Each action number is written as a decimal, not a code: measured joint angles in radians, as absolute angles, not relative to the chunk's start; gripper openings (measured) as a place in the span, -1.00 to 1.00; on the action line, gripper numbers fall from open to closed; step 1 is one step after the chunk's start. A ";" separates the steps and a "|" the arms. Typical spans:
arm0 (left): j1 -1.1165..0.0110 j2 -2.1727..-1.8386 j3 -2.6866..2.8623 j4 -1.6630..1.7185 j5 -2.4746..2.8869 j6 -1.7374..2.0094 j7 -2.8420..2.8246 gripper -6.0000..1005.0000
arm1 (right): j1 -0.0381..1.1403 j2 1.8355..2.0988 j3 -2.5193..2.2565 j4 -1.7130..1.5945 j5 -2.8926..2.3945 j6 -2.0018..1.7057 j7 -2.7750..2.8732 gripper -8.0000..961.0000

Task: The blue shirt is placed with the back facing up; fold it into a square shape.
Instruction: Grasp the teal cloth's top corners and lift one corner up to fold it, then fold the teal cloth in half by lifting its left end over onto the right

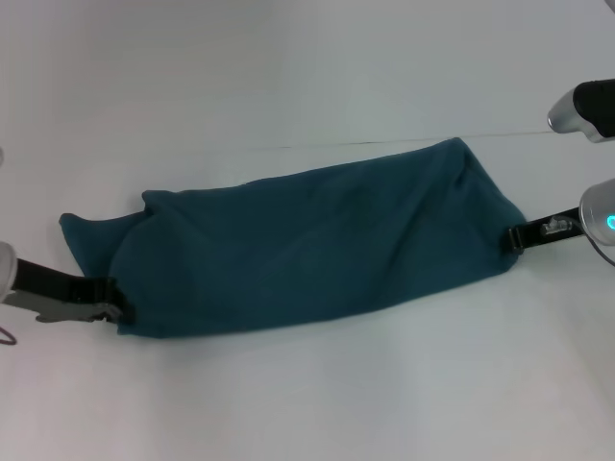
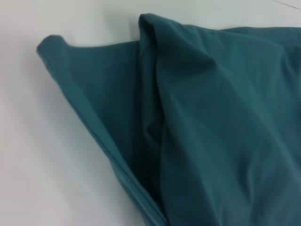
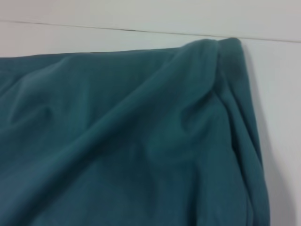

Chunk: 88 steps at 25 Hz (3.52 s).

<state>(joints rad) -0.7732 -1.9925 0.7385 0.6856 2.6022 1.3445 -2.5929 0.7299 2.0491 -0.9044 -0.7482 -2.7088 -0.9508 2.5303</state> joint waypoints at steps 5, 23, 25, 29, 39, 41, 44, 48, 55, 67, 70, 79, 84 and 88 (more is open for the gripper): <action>-0.769 -1.965 0.737 0.708 2.607 1.456 -2.577 -0.85 | 0.728 2.043 -0.906 -0.844 -2.725 -1.161 2.489 -0.89; -0.682 -1.952 0.660 0.797 2.661 1.714 -2.534 -0.85 | 0.649 2.083 -0.889 -1.124 -2.853 -1.610 2.441 -0.81; -0.685 -1.952 0.656 0.798 2.658 1.718 -2.530 -0.85 | 0.637 2.077 -0.858 -1.152 -2.844 -1.623 2.436 -0.78; -0.687 -1.952 0.644 0.798 2.638 1.734 -2.525 -0.85 | 0.615 2.043 -0.707 -1.194 -2.739 -1.715 2.357 -0.73; -0.707 -1.936 0.589 0.843 2.584 1.827 -2.527 -0.85 | 0.530 2.001 -0.489 -1.223 -2.385 -1.797 2.199 -0.19; -0.716 -1.932 0.574 0.849 2.562 1.854 -2.531 -0.85 | 0.515 2.044 -0.488 -1.211 -2.328 -1.759 2.110 -0.02; -0.740 -1.923 0.548 0.851 2.526 1.891 -2.539 -0.85 | 0.494 2.101 -0.499 -1.158 -2.242 -1.660 1.946 0.24; -0.772 -1.908 0.524 0.853 2.468 1.927 -2.557 -0.85 | 0.469 2.098 -0.579 -0.893 -2.040 -1.495 1.701 0.14; -0.832 -1.886 0.512 0.851 2.381 1.945 -2.600 -0.85 | 0.504 2.100 -0.596 -0.524 -1.846 -1.319 1.253 -0.15; -0.925 -1.866 0.520 0.811 2.309 1.930 -2.614 -0.85 | 0.720 2.107 -0.615 -0.086 -1.818 -1.068 0.862 -0.91; -0.935 -1.866 0.523 0.811 2.309 1.931 -2.615 -0.85 | 0.780 2.109 -0.653 -0.017 -1.827 -1.033 0.837 -0.98; -0.937 -1.867 0.549 0.811 2.315 1.936 -2.615 -0.85 | 0.881 2.119 -0.733 0.087 -1.852 -0.976 0.834 -0.99; -0.934 -1.870 0.583 0.811 2.314 1.933 -2.615 -0.85 | 0.856 2.105 -0.651 0.067 -1.841 -0.983 0.859 -0.98; -0.952 -1.874 0.623 0.811 2.311 1.926 -2.610 -0.85 | 0.746 2.096 -0.547 -0.108 -1.829 -1.082 1.001 -0.98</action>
<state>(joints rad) -0.9519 -1.8738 0.6228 0.8114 2.3114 1.9263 -2.6101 0.7461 2.0957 -0.5468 -0.1079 -1.8291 -1.0823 1.0011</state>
